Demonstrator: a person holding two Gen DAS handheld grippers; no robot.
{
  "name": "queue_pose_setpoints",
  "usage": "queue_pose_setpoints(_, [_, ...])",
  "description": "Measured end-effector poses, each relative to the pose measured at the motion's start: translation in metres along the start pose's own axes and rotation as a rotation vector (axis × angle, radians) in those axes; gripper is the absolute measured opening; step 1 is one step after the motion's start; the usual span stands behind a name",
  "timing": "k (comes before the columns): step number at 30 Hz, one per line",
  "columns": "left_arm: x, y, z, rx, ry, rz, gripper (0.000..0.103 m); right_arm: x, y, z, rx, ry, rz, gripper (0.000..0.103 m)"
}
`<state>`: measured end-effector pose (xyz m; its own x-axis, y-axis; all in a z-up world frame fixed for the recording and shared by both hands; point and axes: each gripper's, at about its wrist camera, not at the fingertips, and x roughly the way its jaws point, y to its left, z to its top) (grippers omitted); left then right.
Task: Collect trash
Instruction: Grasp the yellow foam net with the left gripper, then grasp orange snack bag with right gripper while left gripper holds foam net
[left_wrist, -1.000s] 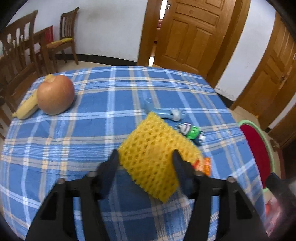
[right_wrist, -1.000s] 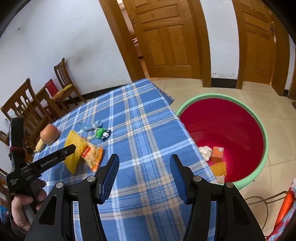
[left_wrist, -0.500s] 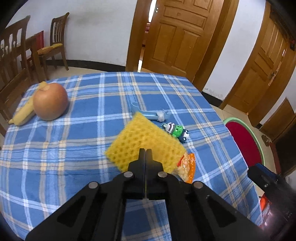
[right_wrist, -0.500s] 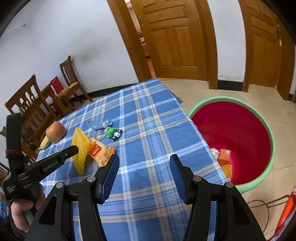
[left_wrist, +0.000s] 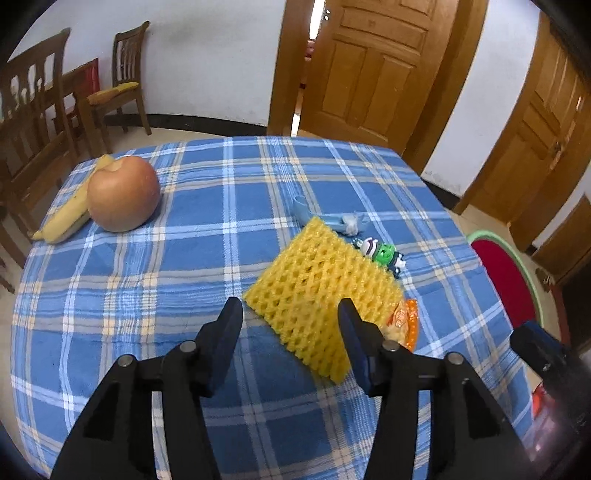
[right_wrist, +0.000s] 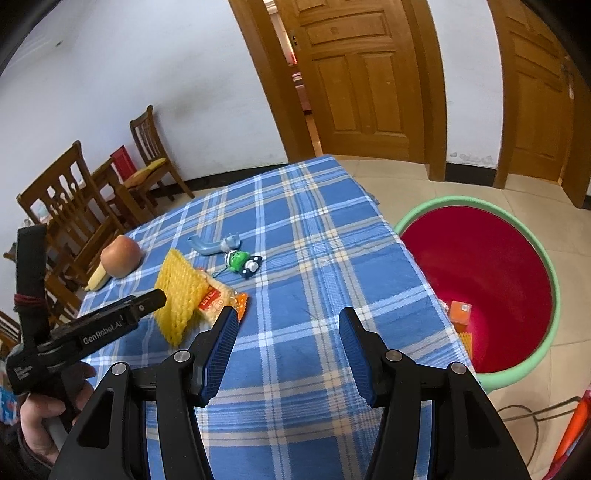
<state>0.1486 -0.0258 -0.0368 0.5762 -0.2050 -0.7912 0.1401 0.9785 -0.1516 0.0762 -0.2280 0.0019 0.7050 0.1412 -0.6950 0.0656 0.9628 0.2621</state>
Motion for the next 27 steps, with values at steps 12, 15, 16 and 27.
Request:
queue_pose_setpoints(12, [0.023, -0.002, 0.001, -0.059, 0.062, -0.121, 0.057, 0.010, -0.003, 0.000, 0.004, 0.020, -0.025, 0.058])
queue_pose_setpoints(15, [0.027, -0.002, 0.000, -0.076, 0.064, -0.175, 0.032, 0.013, 0.000, -0.001, 0.000, 0.026, -0.031, 0.058])
queue_pose_setpoints(16, [0.029, -0.002, 0.000, -0.081, 0.067, -0.194, 0.027, 0.014, 0.002, -0.001, -0.004, 0.028, -0.033, 0.058])
queue_pose_setpoints(27, [0.000, 0.016, 0.001, -0.087, -0.004, -0.165, 0.004, 0.024, 0.027, 0.002, -0.065, 0.036, -0.042, 0.058])
